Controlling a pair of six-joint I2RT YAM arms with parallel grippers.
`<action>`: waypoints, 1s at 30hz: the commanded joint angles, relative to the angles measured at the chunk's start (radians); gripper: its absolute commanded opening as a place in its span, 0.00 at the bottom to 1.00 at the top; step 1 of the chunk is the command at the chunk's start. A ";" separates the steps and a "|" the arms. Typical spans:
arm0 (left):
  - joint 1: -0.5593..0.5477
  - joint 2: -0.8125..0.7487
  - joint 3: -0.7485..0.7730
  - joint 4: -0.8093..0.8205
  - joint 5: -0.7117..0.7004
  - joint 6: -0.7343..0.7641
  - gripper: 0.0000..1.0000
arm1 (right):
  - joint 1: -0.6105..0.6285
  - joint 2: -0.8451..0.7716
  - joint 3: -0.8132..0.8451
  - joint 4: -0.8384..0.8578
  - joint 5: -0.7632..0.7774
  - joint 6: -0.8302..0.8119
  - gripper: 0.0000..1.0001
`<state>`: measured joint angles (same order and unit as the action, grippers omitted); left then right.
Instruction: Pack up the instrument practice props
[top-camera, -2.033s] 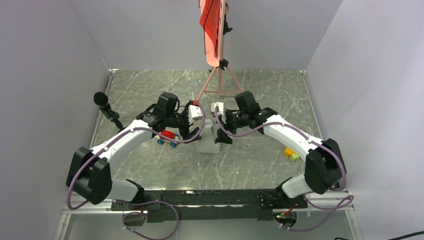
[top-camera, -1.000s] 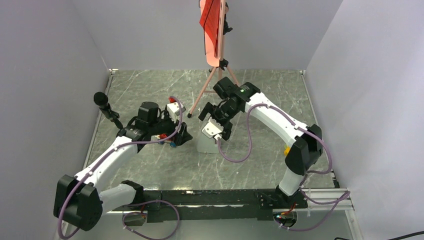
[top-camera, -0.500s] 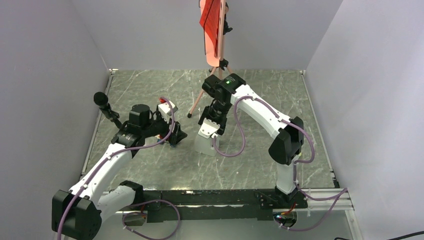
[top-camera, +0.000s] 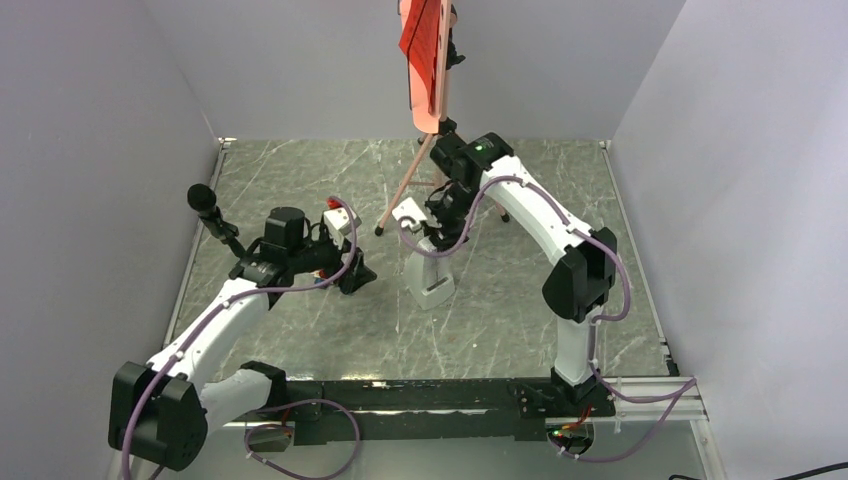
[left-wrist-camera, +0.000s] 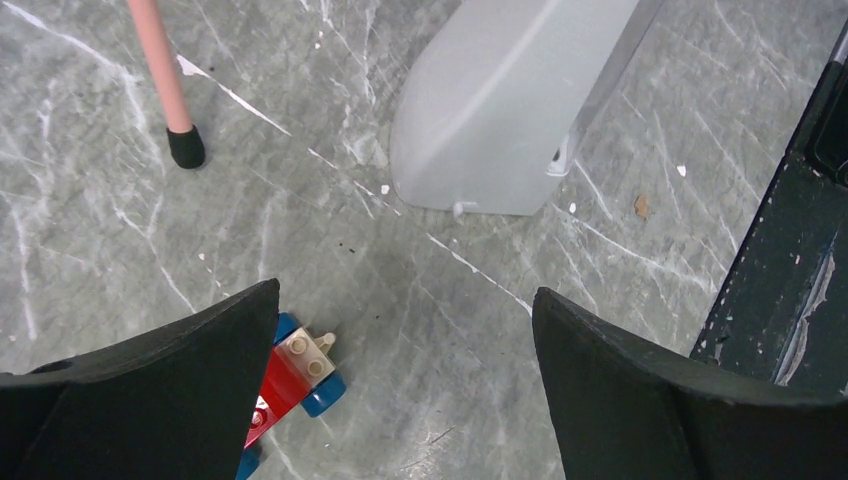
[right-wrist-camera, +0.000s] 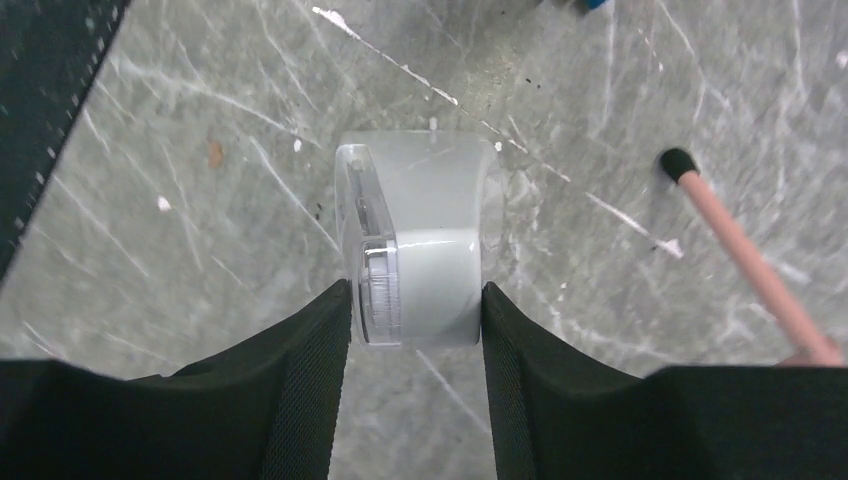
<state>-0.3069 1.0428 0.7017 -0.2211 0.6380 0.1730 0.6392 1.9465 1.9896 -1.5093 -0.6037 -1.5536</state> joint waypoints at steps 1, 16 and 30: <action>0.003 0.049 0.052 0.026 0.059 0.053 0.99 | -0.066 -0.023 -0.069 0.000 -0.119 0.279 0.17; -0.031 0.152 0.080 -0.044 0.119 0.253 0.99 | -0.125 -0.146 -0.305 0.297 -0.220 0.622 0.42; -0.080 0.194 0.096 -0.056 0.075 0.310 0.99 | -0.047 -0.148 -0.325 0.393 -0.174 0.675 0.43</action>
<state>-0.3740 1.2175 0.7452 -0.2840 0.7090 0.4500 0.5739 1.8259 1.6981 -1.1534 -0.7864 -0.9501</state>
